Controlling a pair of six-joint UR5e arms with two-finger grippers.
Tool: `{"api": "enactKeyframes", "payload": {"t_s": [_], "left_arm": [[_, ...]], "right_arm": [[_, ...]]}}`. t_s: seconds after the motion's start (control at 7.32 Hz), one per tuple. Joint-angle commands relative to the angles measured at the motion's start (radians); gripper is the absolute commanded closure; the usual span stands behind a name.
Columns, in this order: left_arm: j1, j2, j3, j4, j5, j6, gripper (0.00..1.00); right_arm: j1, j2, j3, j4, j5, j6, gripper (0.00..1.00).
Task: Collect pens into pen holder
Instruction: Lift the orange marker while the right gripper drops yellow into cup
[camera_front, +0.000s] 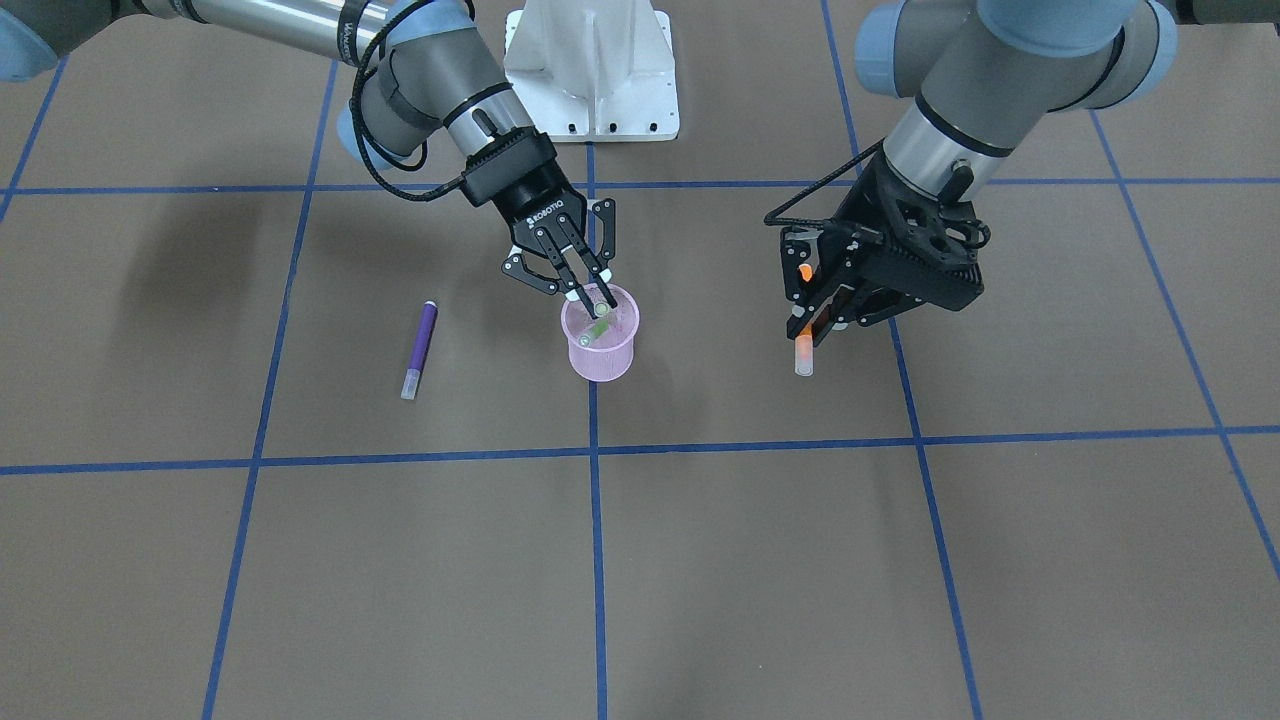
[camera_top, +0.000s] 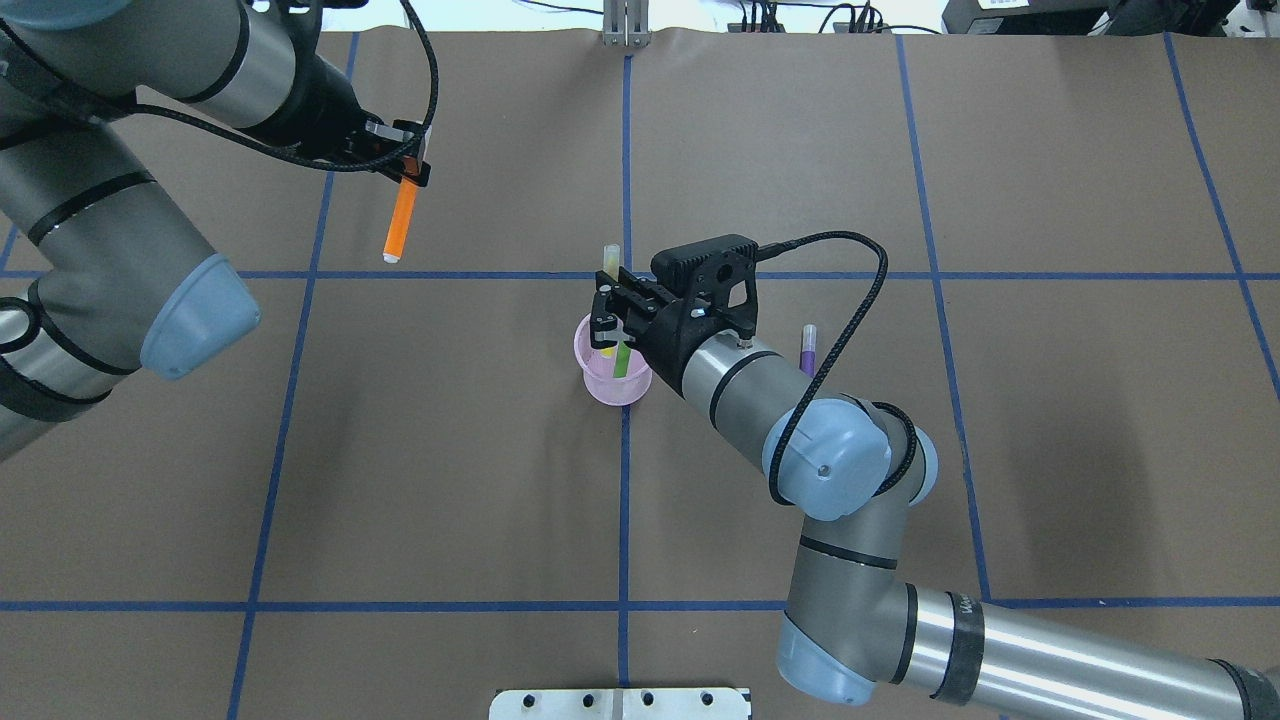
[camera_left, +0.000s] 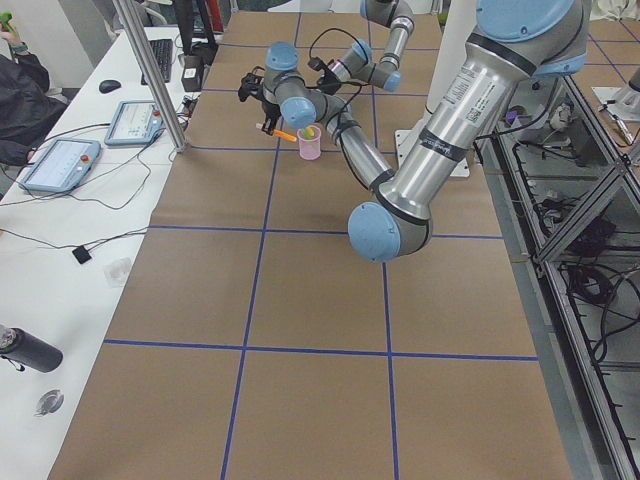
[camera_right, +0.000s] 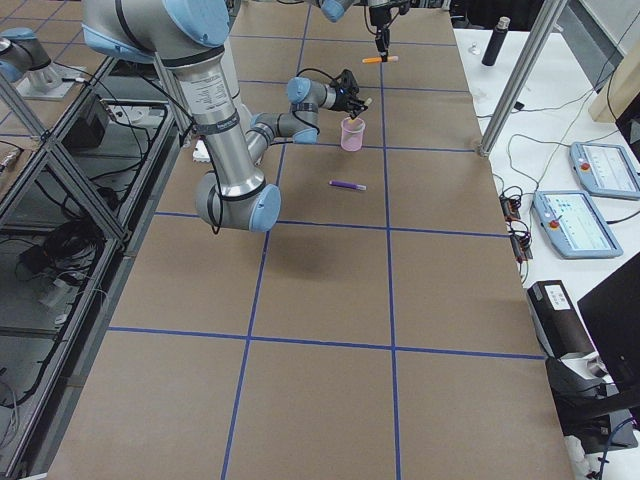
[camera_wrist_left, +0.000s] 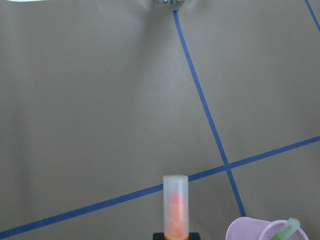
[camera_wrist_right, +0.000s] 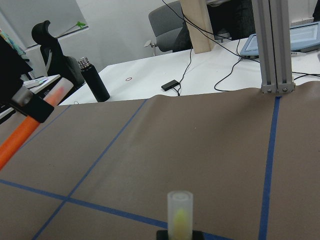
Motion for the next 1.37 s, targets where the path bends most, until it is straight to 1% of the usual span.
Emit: {"api": "enactKeyframes", "payload": {"t_s": [0.0, 0.14, 0.27, 0.41, 0.55, 0.68, 0.82, 0.96, 1.09, 1.23], "left_arm": [[-0.001, 0.000, 0.000, 0.000, 0.001, 0.001, 1.00], [-0.001, 0.007, -0.004, -0.029, 0.009, 0.004, 1.00], [-0.001, 0.025, -0.010, -0.141, 0.079, 0.002, 1.00], [0.002, 0.030, -0.017, -0.181, 0.116, -0.006, 1.00], [0.004, 0.026, -0.049, -0.192, 0.169, -0.015, 1.00], [0.005, 0.029, -0.063, -0.259, 0.203, -0.053, 1.00], [0.010, 0.033, -0.057, -0.338, 0.232, -0.135, 1.00], [0.011, 0.035, -0.050, -0.415, 0.252, -0.197, 1.00], [0.014, 0.035, -0.023, -0.498, 0.256, -0.246, 1.00], [0.033, 0.041, 0.020, -0.606, 0.330, -0.315, 1.00]], "right_arm": [[-0.013, 0.007, -0.015, 0.001, -0.027, -0.008, 0.25], [-0.016, 0.007, 0.003, 0.004, -0.024, 0.004, 0.01], [-0.013, -0.002, 0.079, -0.068, 0.007, 0.007, 0.00], [-0.004, -0.008, 0.210, -0.299, 0.074, 0.060, 0.00], [0.036, -0.010, 0.319, -0.552, 0.167, 0.128, 0.00], [0.116, -0.010, 0.354, -0.723, 0.341, 0.150, 0.00], [0.225, -0.016, 0.354, -0.865, 0.569, 0.157, 0.00], [0.313, -0.022, 0.351, -0.995, 0.763, 0.152, 0.00], [0.330, -0.035, 0.341, -1.041, 0.824, 0.144, 0.00], [0.332, -0.039, 0.312, -1.046, 0.846, 0.150, 0.00]]}}
